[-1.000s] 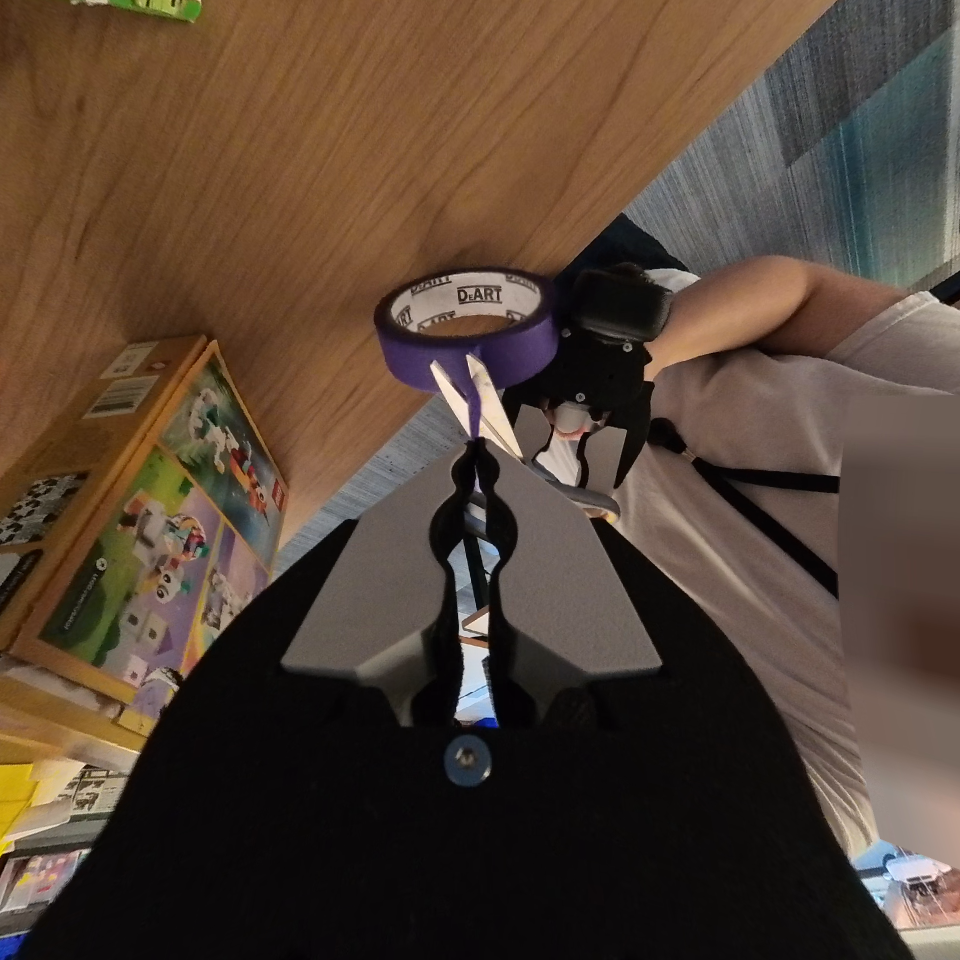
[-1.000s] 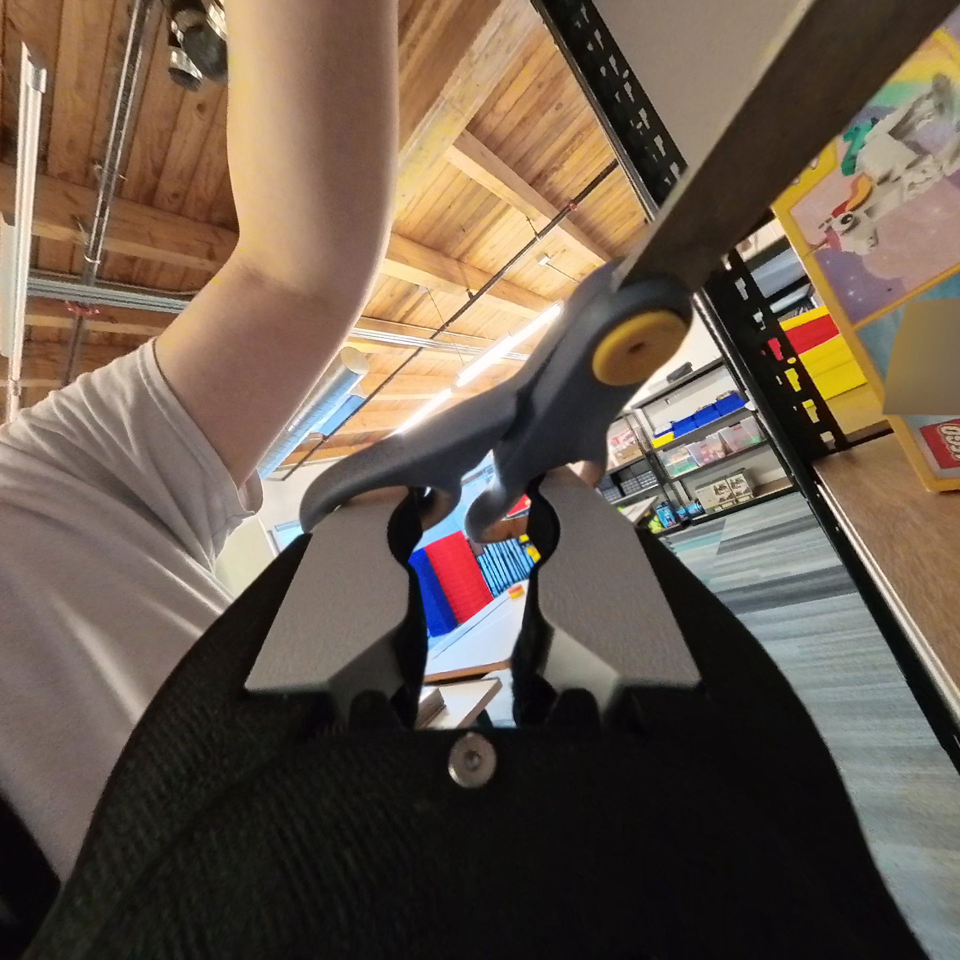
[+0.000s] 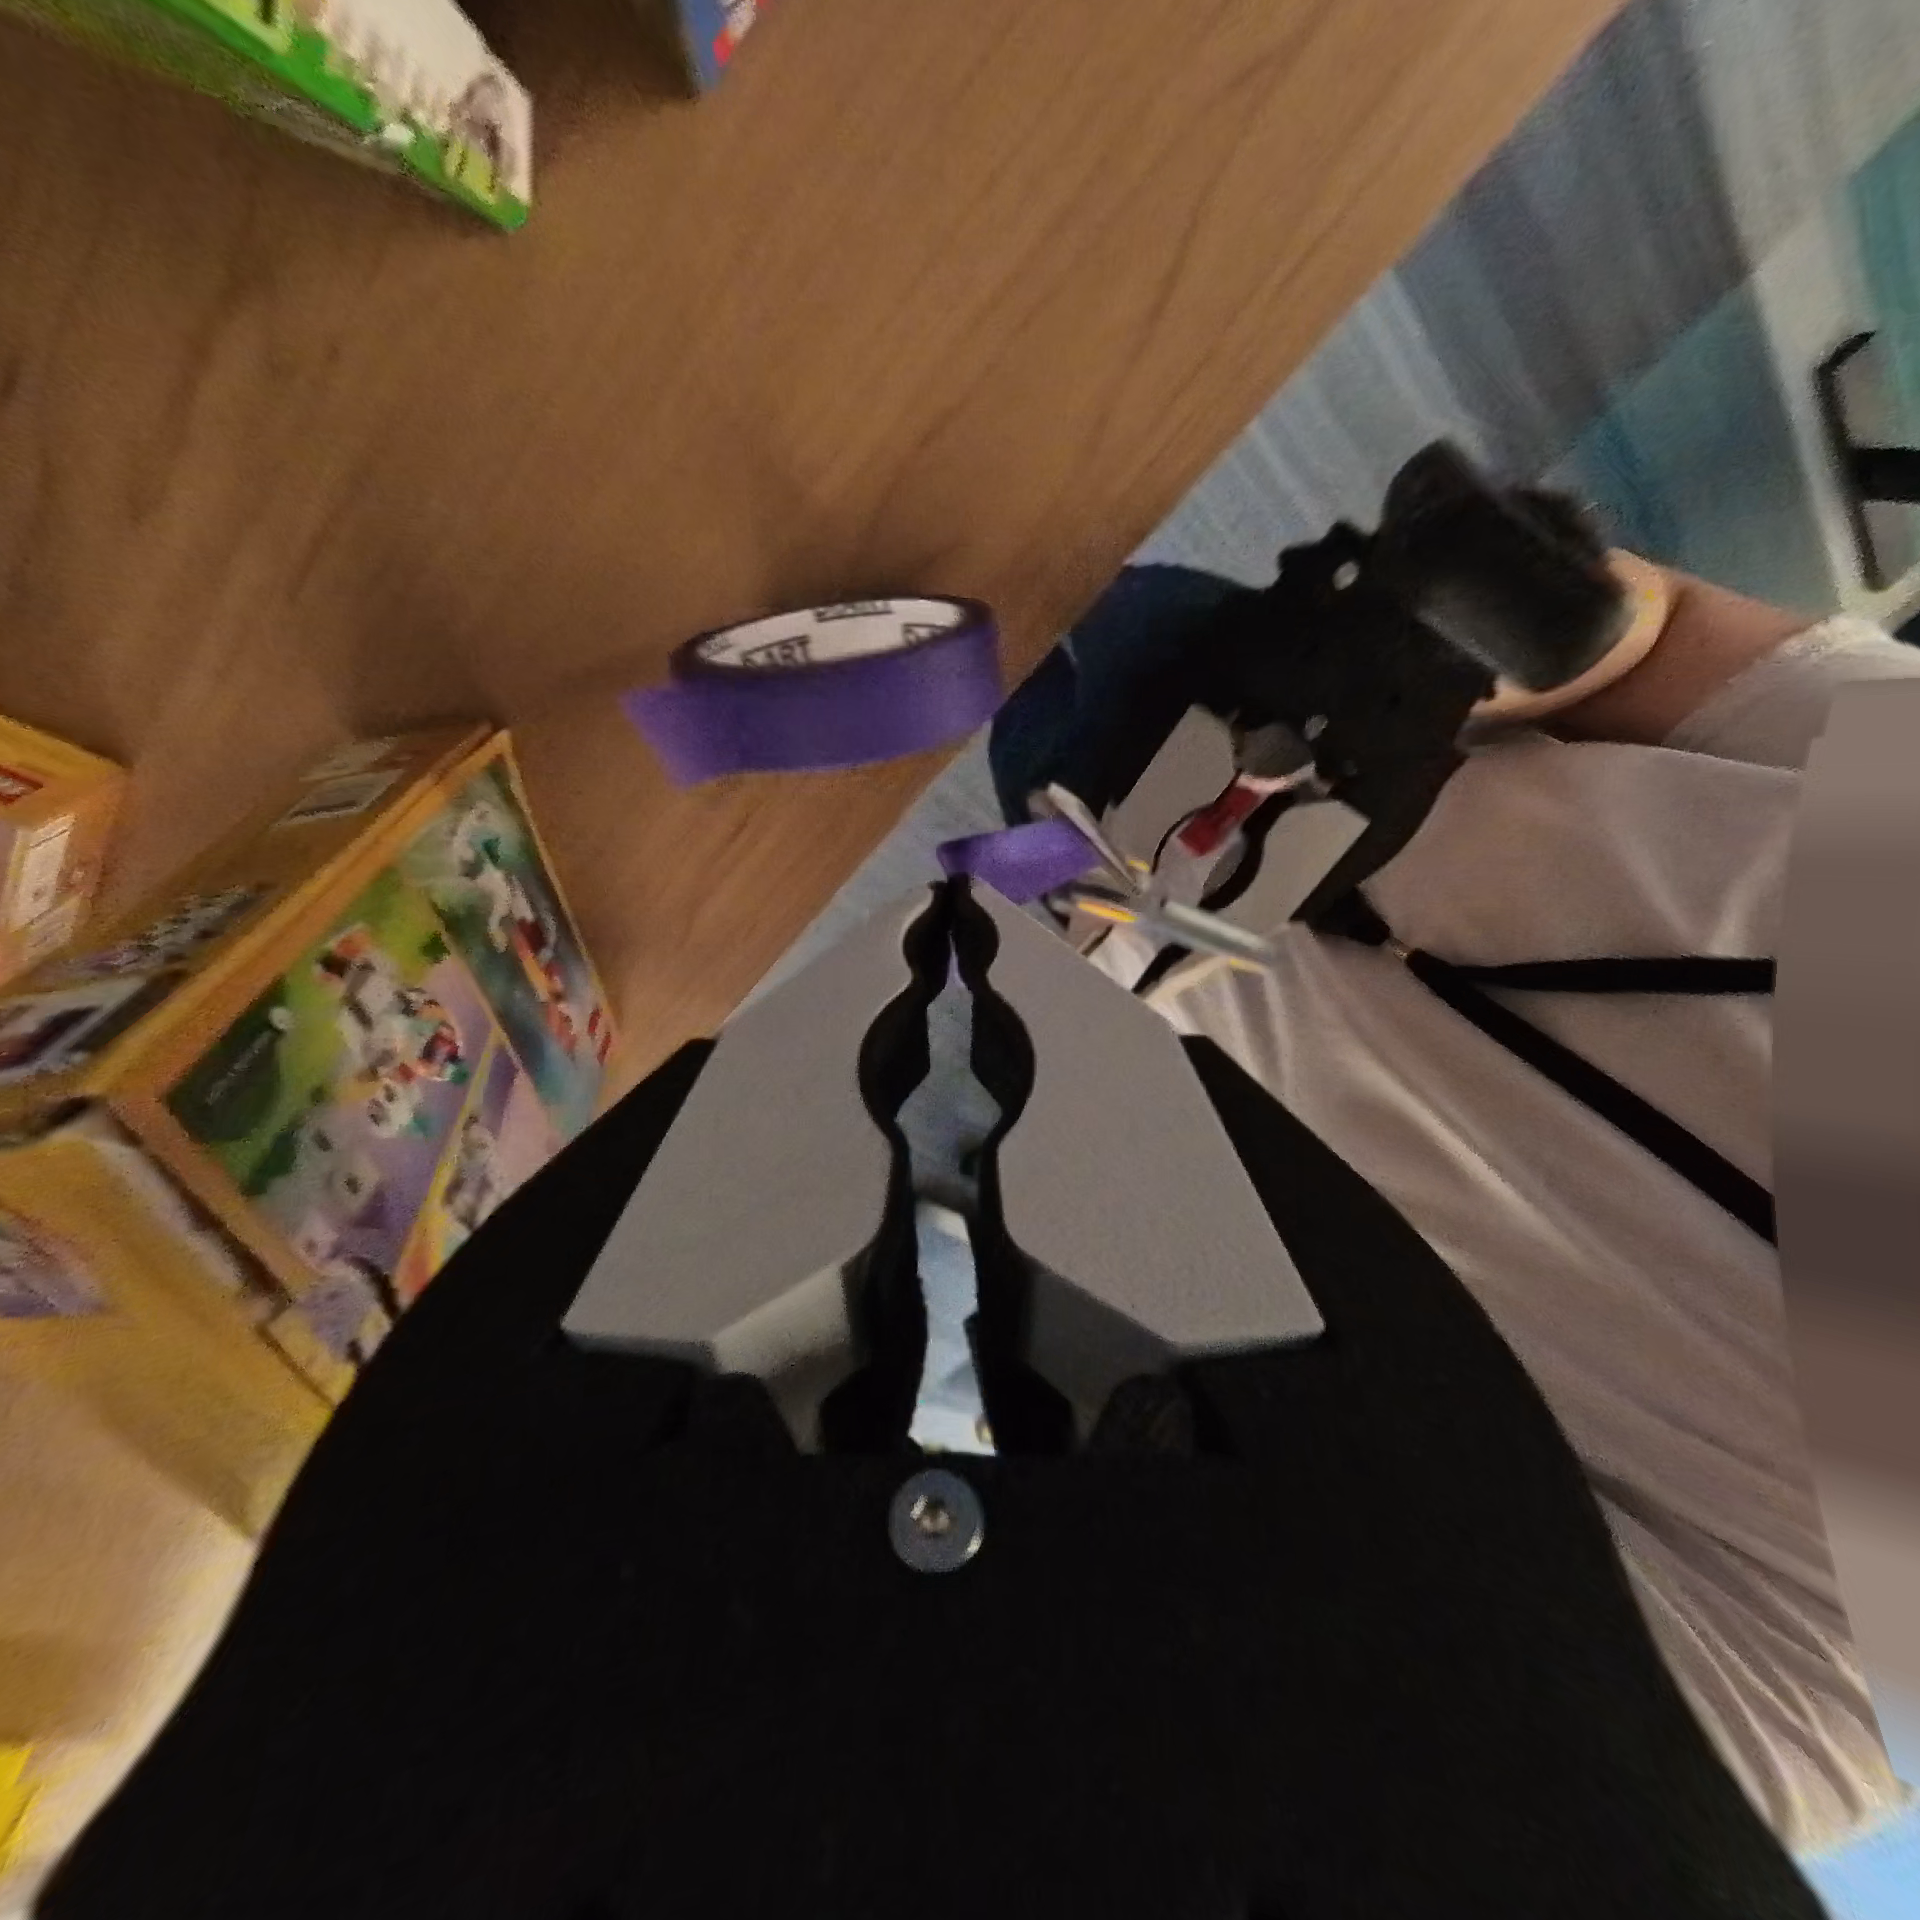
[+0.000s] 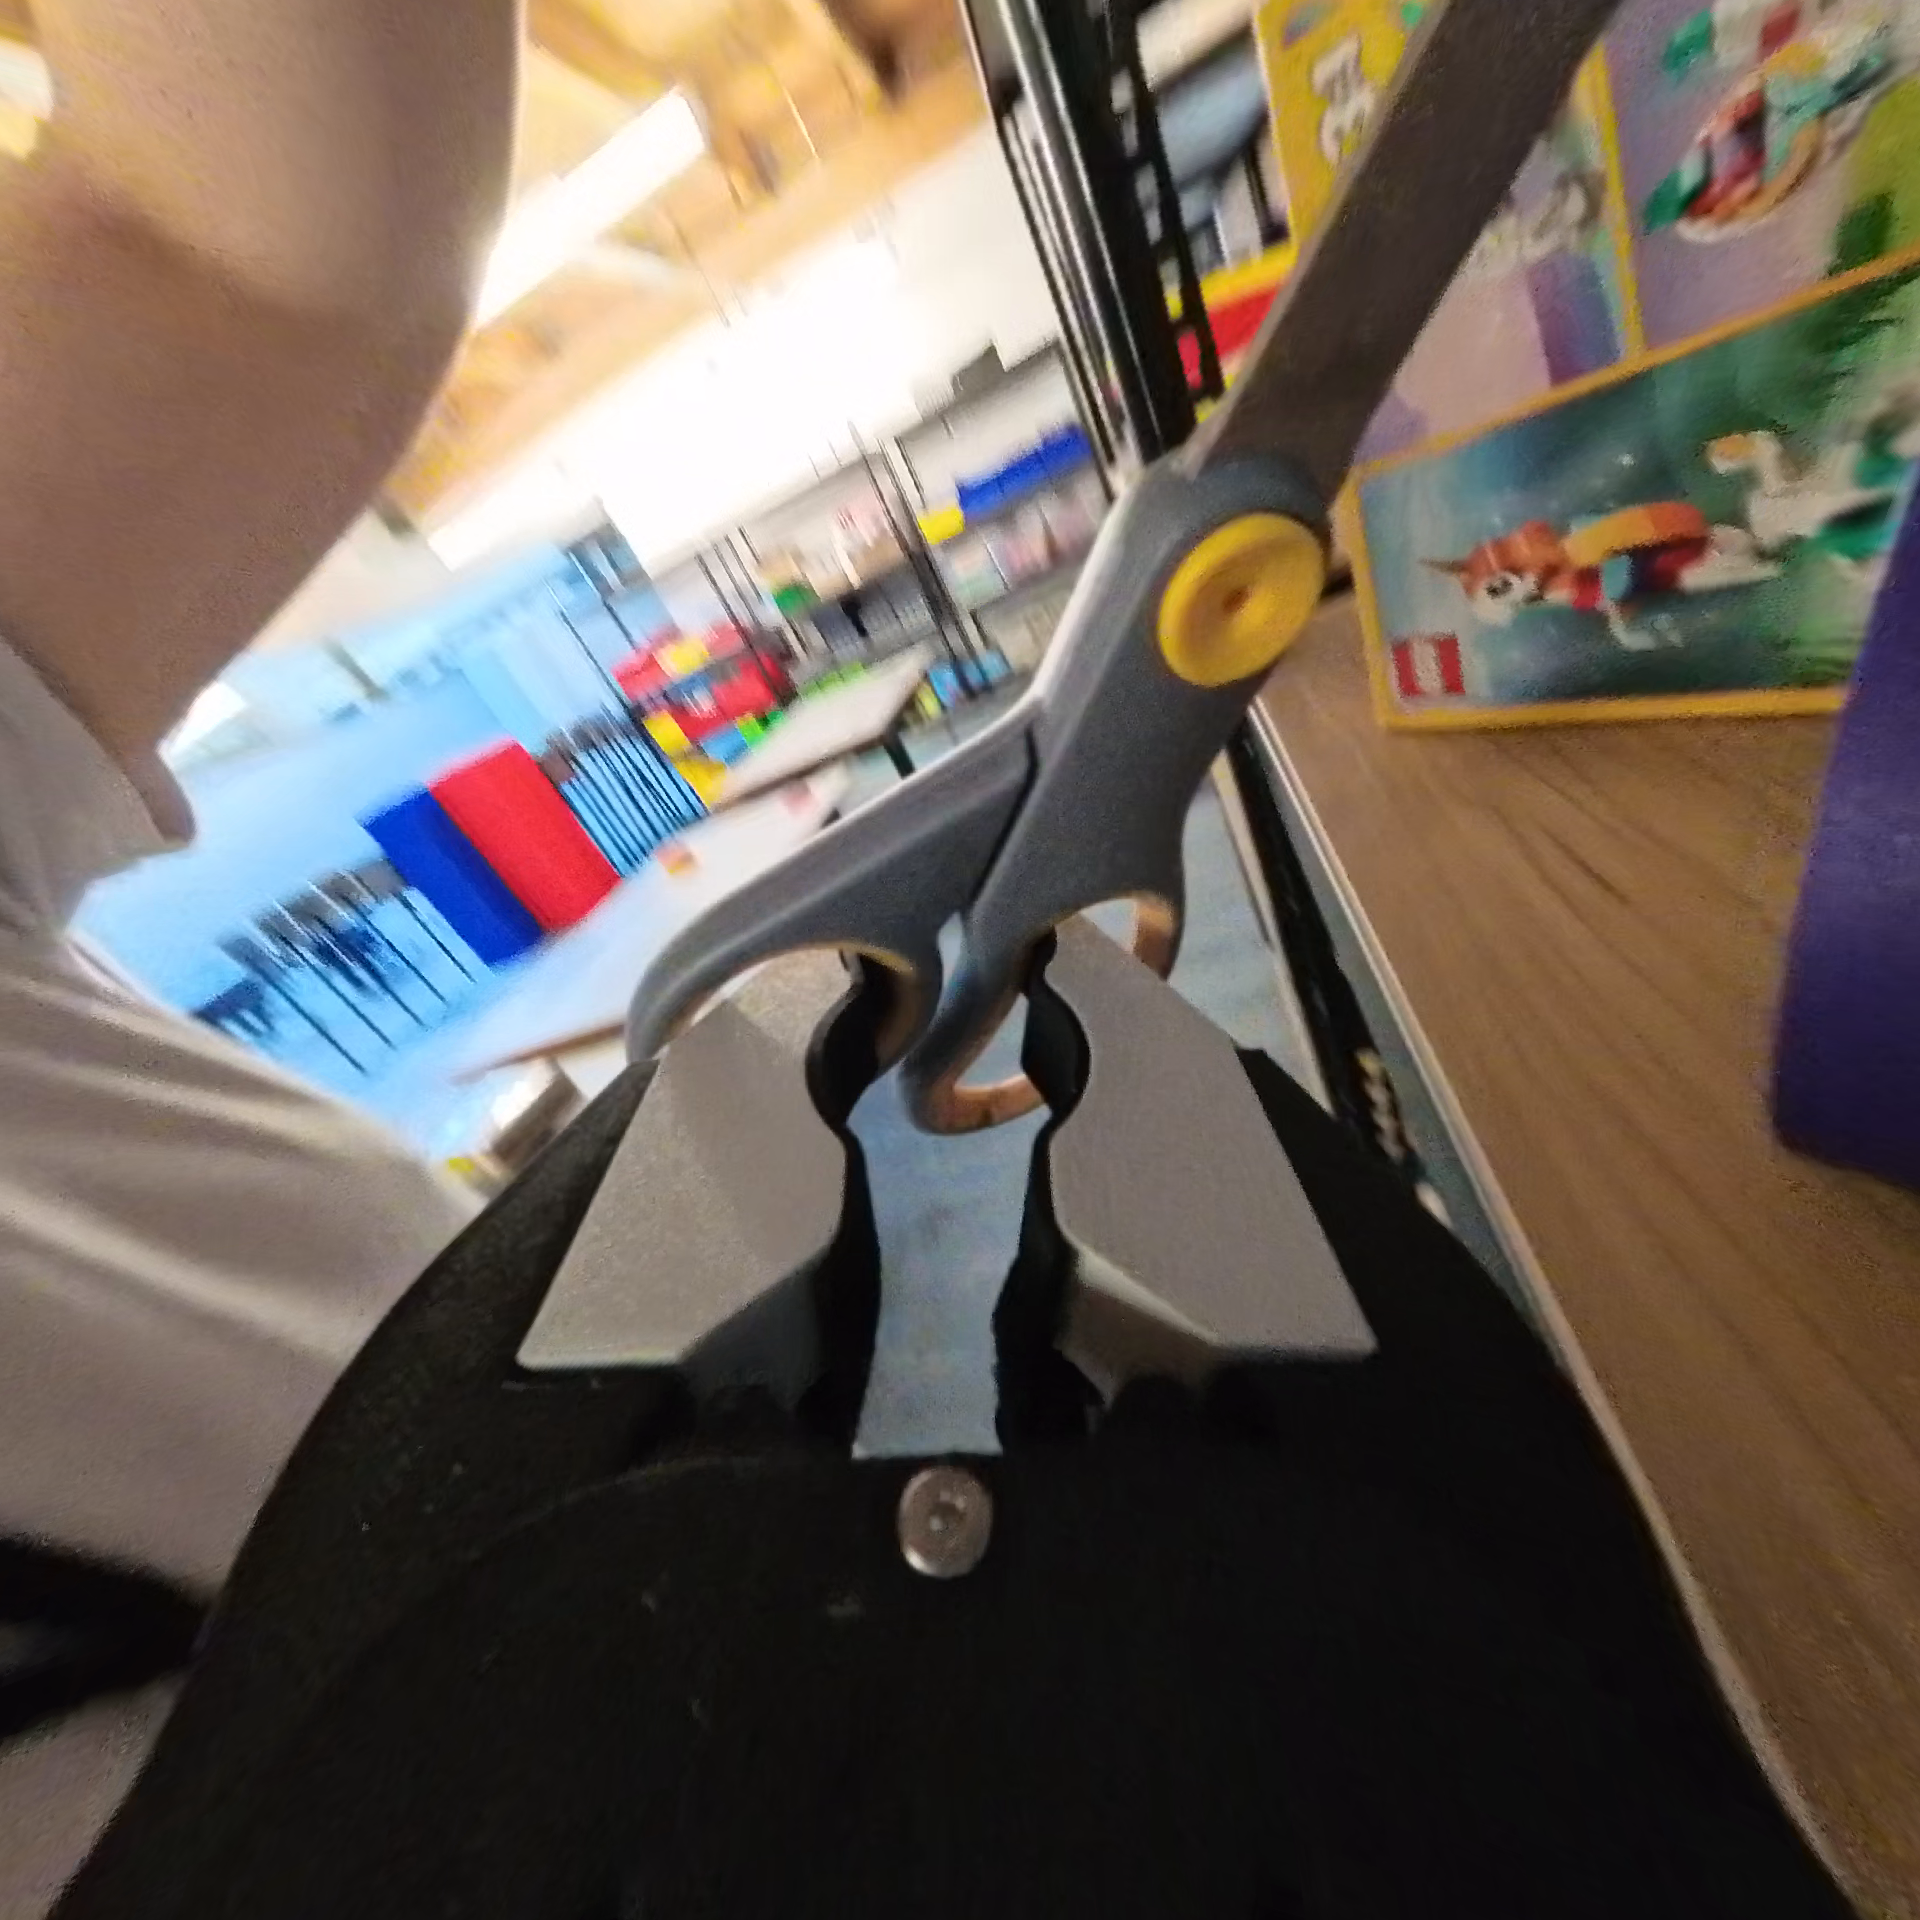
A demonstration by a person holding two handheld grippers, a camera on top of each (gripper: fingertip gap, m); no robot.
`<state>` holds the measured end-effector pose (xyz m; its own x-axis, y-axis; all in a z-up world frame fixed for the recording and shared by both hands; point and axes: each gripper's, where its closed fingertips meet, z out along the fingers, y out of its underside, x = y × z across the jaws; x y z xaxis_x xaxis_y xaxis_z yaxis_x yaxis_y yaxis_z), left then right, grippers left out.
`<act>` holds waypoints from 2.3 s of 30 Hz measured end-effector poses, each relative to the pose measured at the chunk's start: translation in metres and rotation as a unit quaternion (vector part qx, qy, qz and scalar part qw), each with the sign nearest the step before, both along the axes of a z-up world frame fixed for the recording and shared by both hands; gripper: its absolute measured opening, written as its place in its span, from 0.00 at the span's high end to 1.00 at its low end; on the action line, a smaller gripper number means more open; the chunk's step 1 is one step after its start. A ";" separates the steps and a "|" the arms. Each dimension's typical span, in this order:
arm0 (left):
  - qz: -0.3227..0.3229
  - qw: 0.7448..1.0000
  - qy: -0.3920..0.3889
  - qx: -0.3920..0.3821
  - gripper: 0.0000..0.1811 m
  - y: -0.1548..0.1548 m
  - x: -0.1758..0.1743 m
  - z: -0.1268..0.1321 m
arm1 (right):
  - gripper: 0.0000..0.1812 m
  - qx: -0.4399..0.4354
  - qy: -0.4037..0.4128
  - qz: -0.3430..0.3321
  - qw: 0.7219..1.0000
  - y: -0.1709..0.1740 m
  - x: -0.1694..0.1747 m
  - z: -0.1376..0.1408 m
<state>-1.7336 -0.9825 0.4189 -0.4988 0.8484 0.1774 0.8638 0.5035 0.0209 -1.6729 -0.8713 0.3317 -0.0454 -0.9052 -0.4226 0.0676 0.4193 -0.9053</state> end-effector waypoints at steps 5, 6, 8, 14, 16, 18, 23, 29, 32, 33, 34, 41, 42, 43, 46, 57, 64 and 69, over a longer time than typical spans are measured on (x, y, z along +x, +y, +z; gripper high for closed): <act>-0.019 0.996 0.077 -0.050 1.00 0.025 0.027 0.014 | 0.89 -0.049 0.285 -0.082 0.954 -0.022 -0.097 -0.022; -0.018 0.994 0.087 -0.065 1.00 0.028 0.036 0.016 | 0.89 -0.048 0.332 -0.102 0.937 -0.031 -0.118 -0.023; -0.008 0.990 0.111 -0.088 1.00 0.029 0.052 0.018 | 0.89 -0.058 0.384 -0.100 0.916 -0.040 -0.145 -0.020; 0.049 0.982 0.159 -0.089 1.00 0.026 0.095 0.007 | 0.89 -0.103 0.624 -0.121 0.765 -0.086 -0.230 -0.059; 0.062 0.979 0.172 -0.086 1.00 0.028 0.107 0.003 | 0.89 -0.112 0.673 -0.098 0.725 -0.093 -0.246 -0.072; 0.074 0.978 0.176 -0.083 1.00 0.030 0.119 -0.002 | 0.89 -0.123 0.687 -0.088 0.711 -0.099 -0.250 -0.071; 0.107 0.975 0.176 -0.088 1.00 0.038 0.151 -0.005 | 0.85 -0.128 0.726 -0.049 0.674 -0.101 -0.262 -0.073; 0.145 0.973 0.148 -0.107 1.00 0.048 0.181 0.001 | 0.70 -0.169 0.665 -0.086 0.722 -0.100 -0.240 -0.013; 0.153 0.970 0.131 -0.135 1.00 0.046 0.184 0.019 | 0.77 -0.252 0.383 -0.129 0.879 -0.077 -0.111 0.099; 0.158 0.968 0.130 -0.143 1.00 0.043 0.181 0.026 | 0.77 -0.264 0.270 -0.128 0.917 -0.065 -0.070 0.135; 0.166 0.966 0.124 -0.151 1.00 0.038 0.179 0.032 | 0.76 -0.259 0.199 -0.123 0.937 -0.059 -0.040 0.158; 0.145 0.974 0.035 -0.173 1.00 0.010 0.176 0.044 | 0.71 -0.051 0.064 -0.113 0.990 -0.093 0.062 0.157; 0.132 0.975 0.027 -0.178 1.00 0.006 0.177 0.046 | 0.71 -0.036 0.056 -0.123 0.990 -0.101 0.066 0.156; 0.119 0.976 0.023 -0.181 1.00 0.003 0.177 0.048 | 0.71 -0.030 0.049 -0.140 0.989 -0.109 0.069 0.156; 0.073 0.979 0.034 -0.189 1.00 -0.008 0.174 0.057 | 0.72 -0.026 0.029 -0.165 0.986 -0.119 0.080 0.158; -0.086 0.979 0.051 -0.179 1.00 -0.014 0.178 0.061 | 0.74 0.000 -0.048 -0.267 0.963 -0.129 0.105 0.148; -0.112 0.974 0.101 -0.171 1.00 -0.011 0.170 0.066 | 0.95 -0.013 -0.074 -0.277 0.958 -0.123 0.103 0.150; -0.136 0.971 0.138 -0.140 1.00 0.000 0.164 0.068 | 1.00 -0.017 -0.052 -0.240 0.969 -0.113 0.099 0.150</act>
<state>-1.5696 -0.9828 0.4869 -0.2158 0.9763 0.0163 0.9190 0.2087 -0.3345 -1.5739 -0.9846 0.4817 -0.4236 -0.8040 -0.4173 0.3382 0.2870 -0.8963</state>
